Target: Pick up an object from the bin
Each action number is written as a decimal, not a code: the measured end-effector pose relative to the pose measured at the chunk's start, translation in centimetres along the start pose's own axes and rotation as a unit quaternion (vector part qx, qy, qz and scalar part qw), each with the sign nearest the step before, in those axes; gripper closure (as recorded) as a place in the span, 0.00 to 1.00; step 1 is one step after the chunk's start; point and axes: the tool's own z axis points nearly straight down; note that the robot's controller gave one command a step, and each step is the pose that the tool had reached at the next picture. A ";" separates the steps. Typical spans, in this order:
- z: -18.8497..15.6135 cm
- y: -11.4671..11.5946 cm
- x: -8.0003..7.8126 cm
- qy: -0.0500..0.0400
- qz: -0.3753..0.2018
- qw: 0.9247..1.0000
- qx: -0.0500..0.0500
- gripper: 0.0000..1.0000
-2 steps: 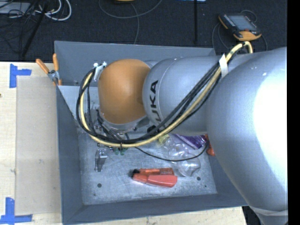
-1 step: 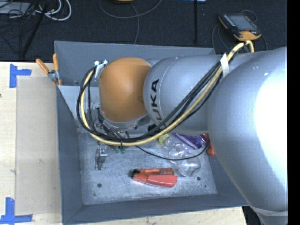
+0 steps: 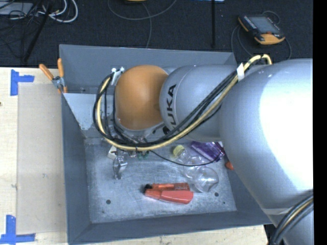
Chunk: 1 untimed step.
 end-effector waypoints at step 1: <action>0.3 -2.0 -0.3 0.005 0.008 1.000 0.000 0.00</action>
Offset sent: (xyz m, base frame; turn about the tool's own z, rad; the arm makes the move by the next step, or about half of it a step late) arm 0.0179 -0.0349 0.0066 -0.0712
